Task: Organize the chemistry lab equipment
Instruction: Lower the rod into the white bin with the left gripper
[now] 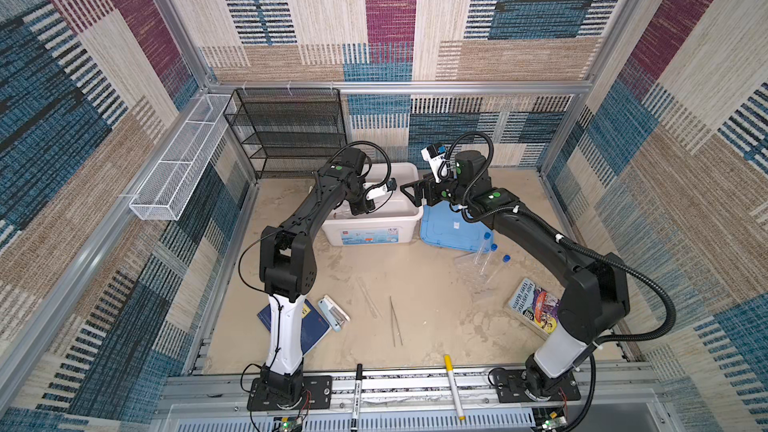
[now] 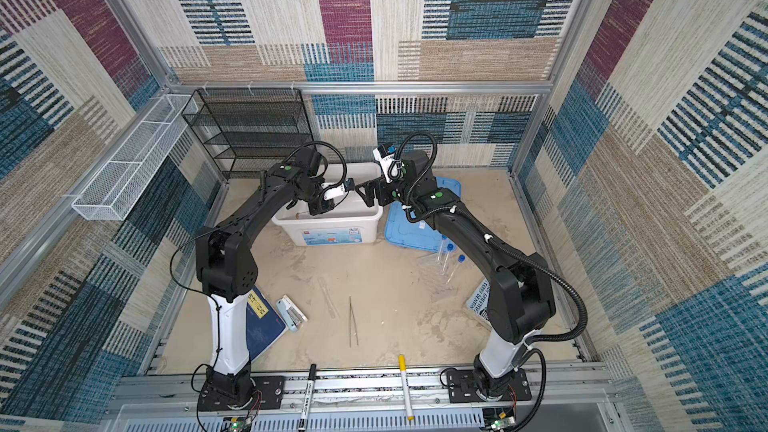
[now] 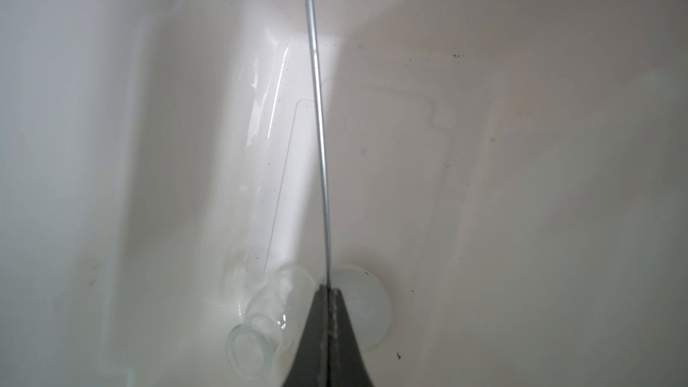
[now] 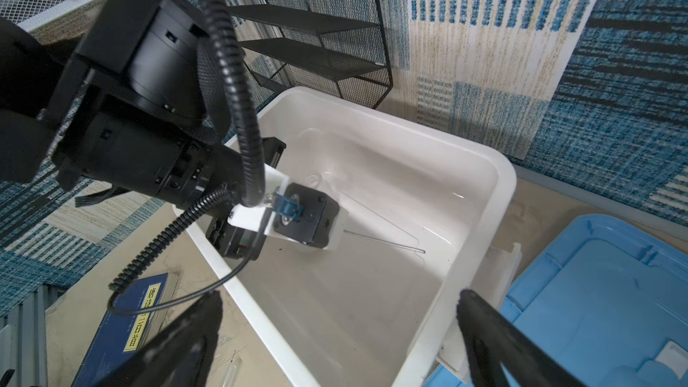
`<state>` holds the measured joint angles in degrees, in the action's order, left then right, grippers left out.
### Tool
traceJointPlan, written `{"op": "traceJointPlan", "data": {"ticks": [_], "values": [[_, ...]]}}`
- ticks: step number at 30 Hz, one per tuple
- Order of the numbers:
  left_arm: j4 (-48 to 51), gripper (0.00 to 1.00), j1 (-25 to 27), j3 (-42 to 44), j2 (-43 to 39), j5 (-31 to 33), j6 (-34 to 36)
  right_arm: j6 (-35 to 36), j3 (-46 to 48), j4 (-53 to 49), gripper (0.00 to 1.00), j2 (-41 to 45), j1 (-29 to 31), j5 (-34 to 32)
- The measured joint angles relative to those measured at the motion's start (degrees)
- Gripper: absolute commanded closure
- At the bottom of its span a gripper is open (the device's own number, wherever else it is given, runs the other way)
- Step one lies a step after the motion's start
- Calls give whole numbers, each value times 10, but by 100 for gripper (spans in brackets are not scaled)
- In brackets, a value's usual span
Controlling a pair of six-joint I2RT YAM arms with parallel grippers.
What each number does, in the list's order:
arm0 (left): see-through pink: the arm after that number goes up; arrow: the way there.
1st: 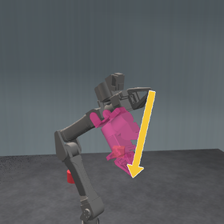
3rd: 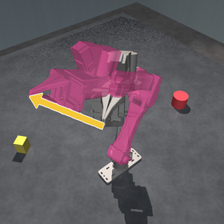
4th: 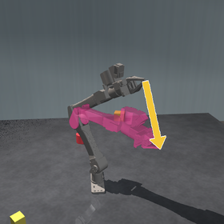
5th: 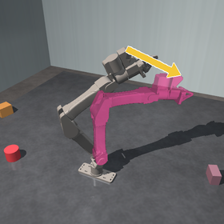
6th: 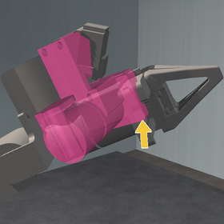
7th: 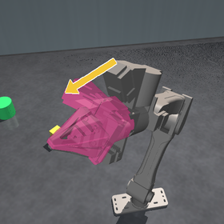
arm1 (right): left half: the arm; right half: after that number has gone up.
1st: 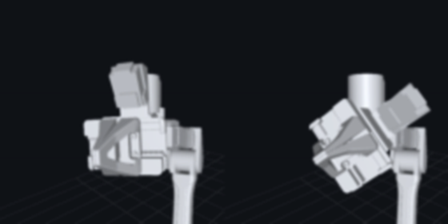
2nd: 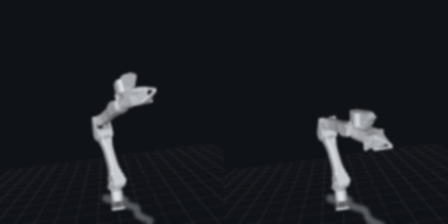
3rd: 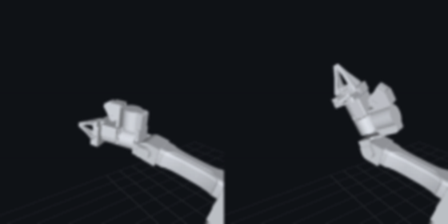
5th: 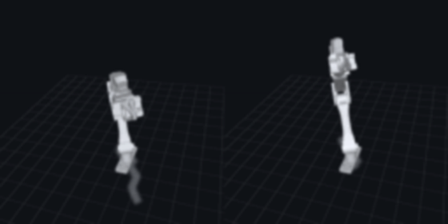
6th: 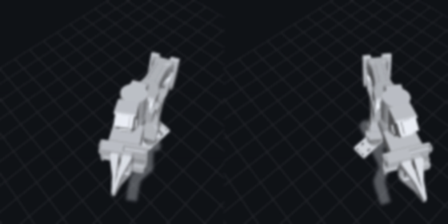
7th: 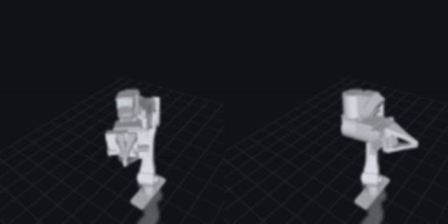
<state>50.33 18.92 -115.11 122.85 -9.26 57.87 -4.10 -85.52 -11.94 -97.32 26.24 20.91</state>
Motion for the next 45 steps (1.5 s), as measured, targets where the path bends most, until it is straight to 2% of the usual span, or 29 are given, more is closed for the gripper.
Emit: {"op": "traceJointPlan", "data": {"ticks": [13,45], "values": [[5,100,6,12,31,3,21,11,3,-12,1,-16,0,-1],[0,100,30,-23,110,28,3,9,42,1,0,-25,0,0]]}}
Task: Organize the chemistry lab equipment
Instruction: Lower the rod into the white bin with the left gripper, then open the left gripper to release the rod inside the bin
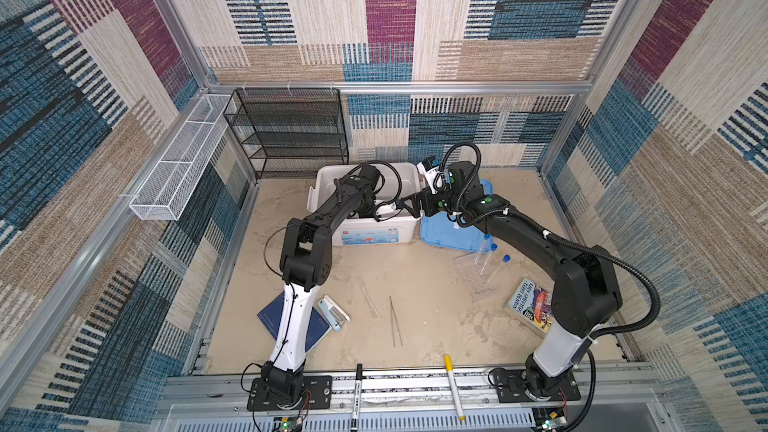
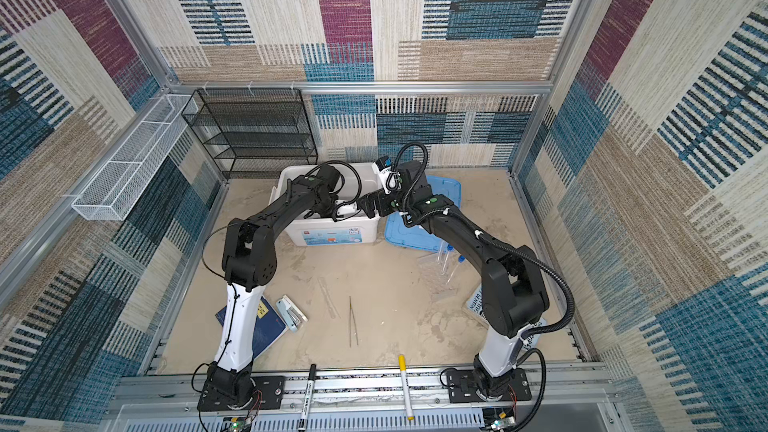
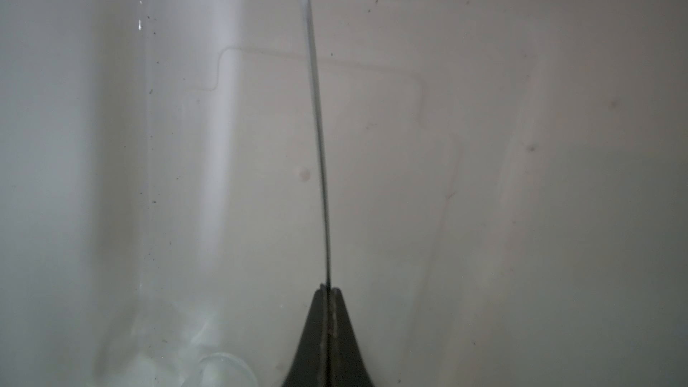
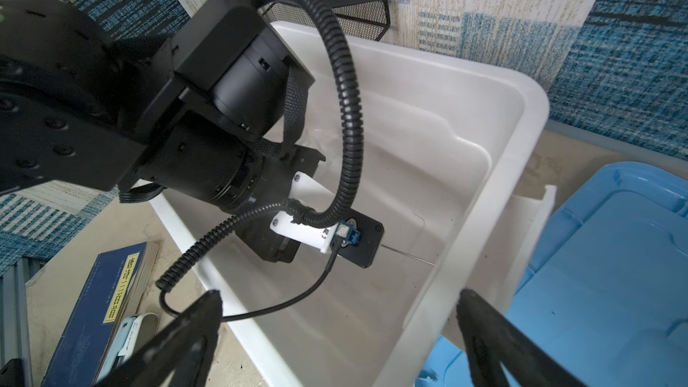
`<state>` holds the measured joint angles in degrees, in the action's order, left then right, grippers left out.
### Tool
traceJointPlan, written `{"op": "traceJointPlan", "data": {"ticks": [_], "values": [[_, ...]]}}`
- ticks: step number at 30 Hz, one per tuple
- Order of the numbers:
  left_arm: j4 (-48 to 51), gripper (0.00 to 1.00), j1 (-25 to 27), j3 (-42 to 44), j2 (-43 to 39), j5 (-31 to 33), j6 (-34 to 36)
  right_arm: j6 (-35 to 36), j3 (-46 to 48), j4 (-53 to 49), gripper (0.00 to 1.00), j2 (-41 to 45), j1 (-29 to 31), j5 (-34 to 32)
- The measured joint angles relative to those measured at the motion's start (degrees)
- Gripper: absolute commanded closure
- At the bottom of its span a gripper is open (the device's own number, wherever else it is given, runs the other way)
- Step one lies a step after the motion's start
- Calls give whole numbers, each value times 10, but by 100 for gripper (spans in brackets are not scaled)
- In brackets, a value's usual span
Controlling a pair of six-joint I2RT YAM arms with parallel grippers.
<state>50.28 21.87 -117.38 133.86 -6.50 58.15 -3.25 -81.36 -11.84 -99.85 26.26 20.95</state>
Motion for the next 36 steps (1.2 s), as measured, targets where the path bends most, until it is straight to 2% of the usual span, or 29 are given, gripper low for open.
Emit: {"op": "traceJointPlan", "data": {"ticks": [7,10,12,15,23,30,36], "values": [[-5,100,1,-10,11,-7,-14,-4,0,0,0,-5,0,0],[-4,97,1,-15,12,-10,-24,-4,0,0,0,-5,0,0],[-5,92,1,-17,14,-12,-28,-4,0,0,0,-5,0,0],[-5,81,2,-17,14,-13,-31,-4,0,0,0,-5,0,0],[-5,72,2,-17,8,-7,-34,-4,-1,0,0,-5,0,0],[-8,47,3,-14,-19,19,-33,-4,-8,0,1,-3,0,0],[-13,40,3,-9,-48,36,-31,-9,-8,-1,1,11,0,0]]}}
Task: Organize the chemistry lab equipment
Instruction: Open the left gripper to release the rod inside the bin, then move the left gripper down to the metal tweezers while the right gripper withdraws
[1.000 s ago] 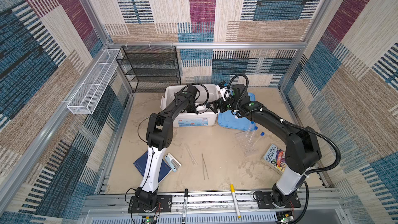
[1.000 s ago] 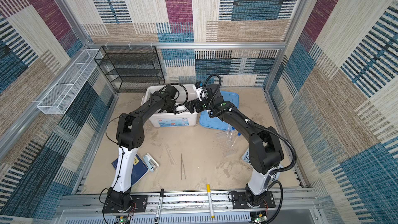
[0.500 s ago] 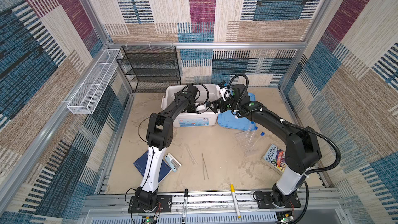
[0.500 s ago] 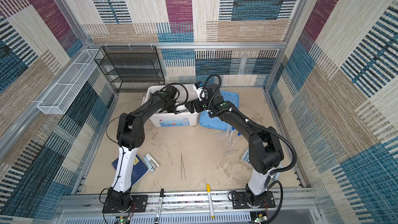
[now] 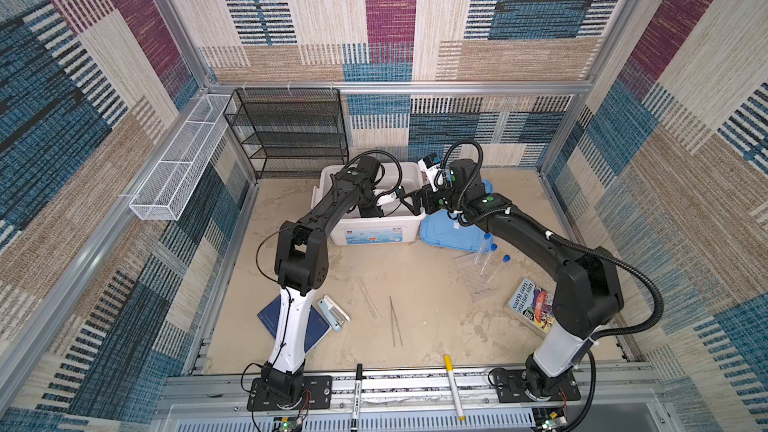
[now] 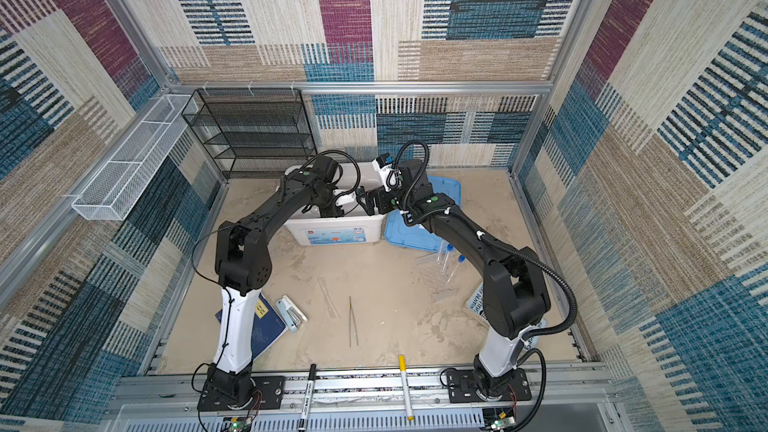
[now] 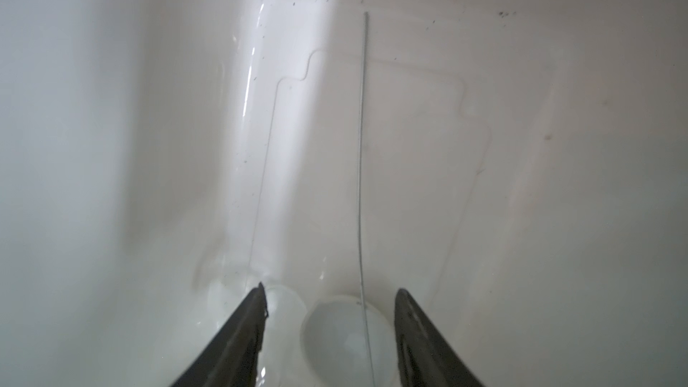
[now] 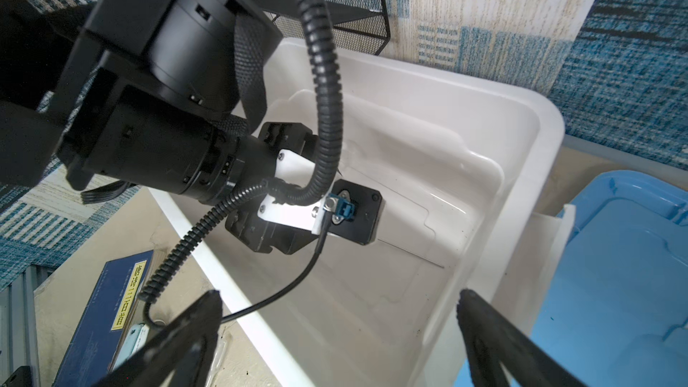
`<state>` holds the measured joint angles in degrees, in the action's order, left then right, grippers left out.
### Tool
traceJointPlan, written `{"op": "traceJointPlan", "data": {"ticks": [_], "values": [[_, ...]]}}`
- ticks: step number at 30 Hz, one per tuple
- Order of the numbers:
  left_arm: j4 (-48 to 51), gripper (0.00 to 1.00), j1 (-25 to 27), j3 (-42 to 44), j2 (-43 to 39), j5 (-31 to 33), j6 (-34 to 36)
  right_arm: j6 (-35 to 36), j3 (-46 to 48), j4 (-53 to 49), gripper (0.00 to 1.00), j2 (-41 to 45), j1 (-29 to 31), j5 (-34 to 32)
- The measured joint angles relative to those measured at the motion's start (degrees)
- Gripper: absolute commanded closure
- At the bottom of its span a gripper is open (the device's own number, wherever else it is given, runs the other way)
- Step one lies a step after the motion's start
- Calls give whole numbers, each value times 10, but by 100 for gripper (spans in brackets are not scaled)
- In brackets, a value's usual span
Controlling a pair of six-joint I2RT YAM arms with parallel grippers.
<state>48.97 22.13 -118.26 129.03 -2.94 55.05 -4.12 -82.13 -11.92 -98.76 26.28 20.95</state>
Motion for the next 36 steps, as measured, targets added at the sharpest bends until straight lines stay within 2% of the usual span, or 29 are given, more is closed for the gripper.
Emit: {"op": "traceJointPlan", "data": {"ticks": [3,7,9,10,19,27,29,32,33,34,36], "values": [[-4,36,0,5,-14,13,-1,-4,5,0,1,16,0,0],[-23,26,1,18,-47,26,-9,-11,19,1,0,42,0,-4],[-32,6,2,23,-66,29,-14,-14,24,1,0,53,0,-6],[-38,1,3,27,-78,32,-18,-16,26,1,1,60,0,-6],[-105,1,15,88,-192,44,-50,-32,57,1,1,127,0,-27],[-193,1,33,184,-314,38,-196,-40,101,-4,1,191,0,-35],[-221,1,35,217,-347,32,-247,-37,110,-10,1,204,0,-27],[-256,7,37,271,-396,7,-336,-24,118,-23,0,220,0,-5],[-264,7,37,286,-410,-6,-370,-19,123,-26,1,226,1,1],[-267,2,37,295,-421,-18,-406,-16,129,-29,0,232,2,7],[-268,2,37,309,-438,-42,-475,-16,148,-29,1,249,7,13]]}}
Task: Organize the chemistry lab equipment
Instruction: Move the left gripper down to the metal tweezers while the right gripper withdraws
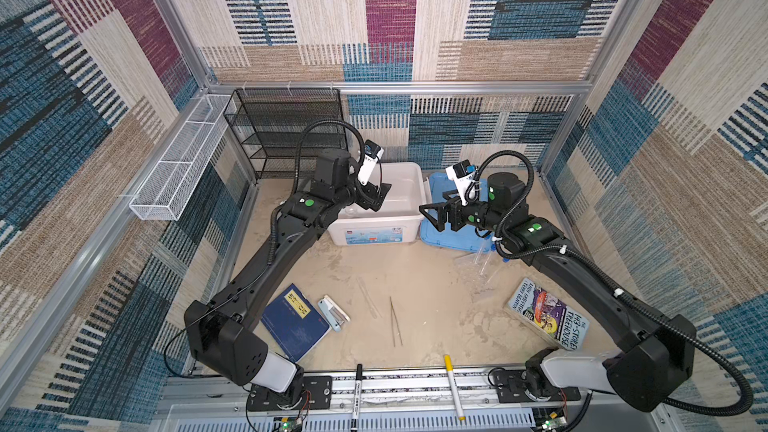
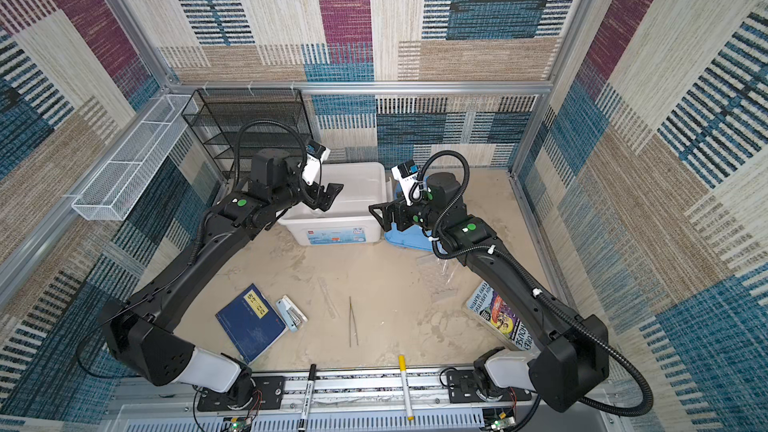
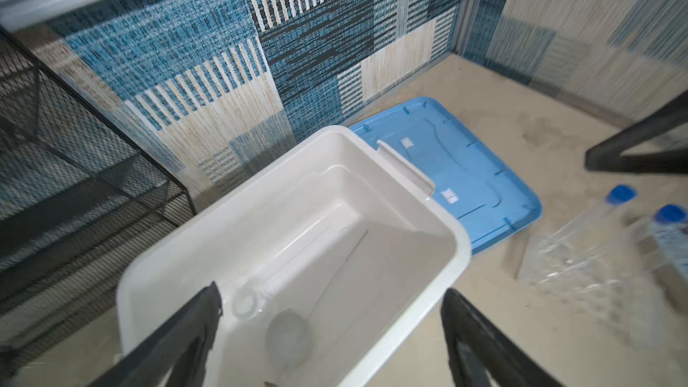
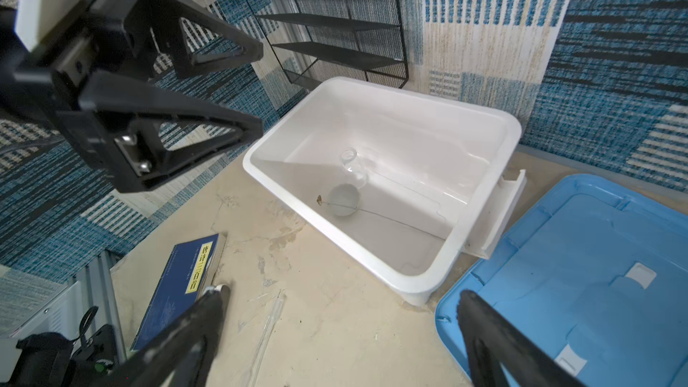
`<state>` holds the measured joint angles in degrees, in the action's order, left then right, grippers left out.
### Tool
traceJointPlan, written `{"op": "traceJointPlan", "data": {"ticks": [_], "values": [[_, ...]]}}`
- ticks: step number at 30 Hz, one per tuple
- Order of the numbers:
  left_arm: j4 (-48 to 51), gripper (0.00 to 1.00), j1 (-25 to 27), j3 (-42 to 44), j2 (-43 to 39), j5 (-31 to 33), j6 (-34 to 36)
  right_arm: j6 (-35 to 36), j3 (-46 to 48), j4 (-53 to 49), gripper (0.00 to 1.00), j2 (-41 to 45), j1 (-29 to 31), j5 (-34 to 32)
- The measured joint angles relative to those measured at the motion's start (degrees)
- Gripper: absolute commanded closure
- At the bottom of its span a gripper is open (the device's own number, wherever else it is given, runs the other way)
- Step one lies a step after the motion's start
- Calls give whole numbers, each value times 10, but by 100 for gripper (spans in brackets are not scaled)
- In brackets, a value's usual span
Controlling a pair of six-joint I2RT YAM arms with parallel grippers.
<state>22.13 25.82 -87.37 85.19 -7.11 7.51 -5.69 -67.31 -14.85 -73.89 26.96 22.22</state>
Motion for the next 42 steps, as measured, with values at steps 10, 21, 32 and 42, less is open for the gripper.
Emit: {"op": "traceJointPlan", "data": {"ticks": [10,21,32,42], "values": [[80,3,19,111,-89,-34,-312,-21,103,11,0,42,76,-19],[129,28,118,254,-59,-54,-464,-53,181,17,0,76,103,-88],[145,39,194,317,-3,-53,-529,-68,217,3,1,101,103,-75],[149,50,220,301,71,-50,-541,-73,247,-24,1,92,104,-54]]}}
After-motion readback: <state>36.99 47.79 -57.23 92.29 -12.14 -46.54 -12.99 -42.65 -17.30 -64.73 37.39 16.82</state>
